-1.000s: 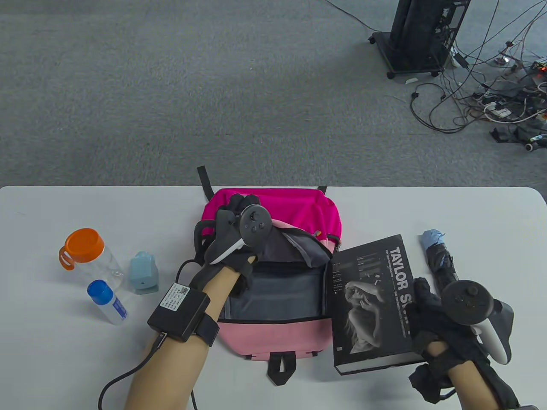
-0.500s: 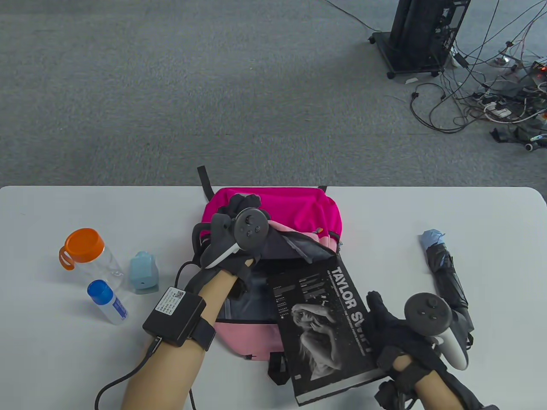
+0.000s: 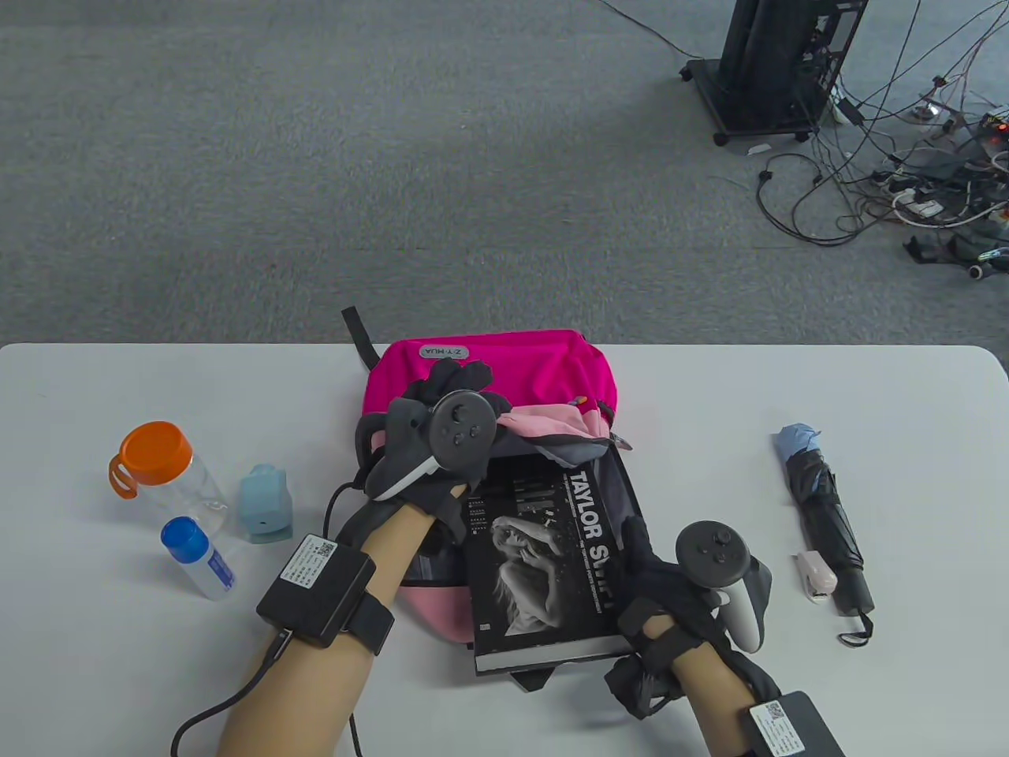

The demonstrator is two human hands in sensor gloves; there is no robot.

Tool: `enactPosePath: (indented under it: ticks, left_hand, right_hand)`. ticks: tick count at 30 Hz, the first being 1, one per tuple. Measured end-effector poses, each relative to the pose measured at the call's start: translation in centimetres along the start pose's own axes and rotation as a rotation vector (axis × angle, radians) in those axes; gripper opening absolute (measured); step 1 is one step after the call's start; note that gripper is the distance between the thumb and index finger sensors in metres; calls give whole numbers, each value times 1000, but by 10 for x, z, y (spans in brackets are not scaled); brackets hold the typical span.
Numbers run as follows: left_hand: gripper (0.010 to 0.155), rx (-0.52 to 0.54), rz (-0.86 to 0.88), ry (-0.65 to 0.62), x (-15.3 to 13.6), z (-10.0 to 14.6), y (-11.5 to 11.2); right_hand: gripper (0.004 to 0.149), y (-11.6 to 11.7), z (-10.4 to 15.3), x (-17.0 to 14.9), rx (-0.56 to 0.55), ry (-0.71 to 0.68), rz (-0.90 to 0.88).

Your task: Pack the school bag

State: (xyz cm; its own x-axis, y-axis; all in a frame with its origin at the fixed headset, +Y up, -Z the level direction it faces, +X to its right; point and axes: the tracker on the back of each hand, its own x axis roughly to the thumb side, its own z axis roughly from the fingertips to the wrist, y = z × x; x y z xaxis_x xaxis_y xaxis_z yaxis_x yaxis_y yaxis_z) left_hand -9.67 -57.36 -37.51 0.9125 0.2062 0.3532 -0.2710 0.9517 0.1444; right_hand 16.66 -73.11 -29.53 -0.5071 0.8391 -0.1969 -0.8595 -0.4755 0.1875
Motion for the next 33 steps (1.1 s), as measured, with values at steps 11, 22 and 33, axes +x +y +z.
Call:
enactPosePath:
  ticks: [11,22,33]
  left_hand:
    - [43,27,-51,-85,12,8,7]
    - [43,2,-59,-127,20,11,14]
    - [43,-243,-13,-132,0,4,9]
  right_hand:
    - [72,1,-43,19,-62,42,79]
    - [73,12,-88,30,-191,64,250]
    - [109,-9,-90,51,-83,-218,431]
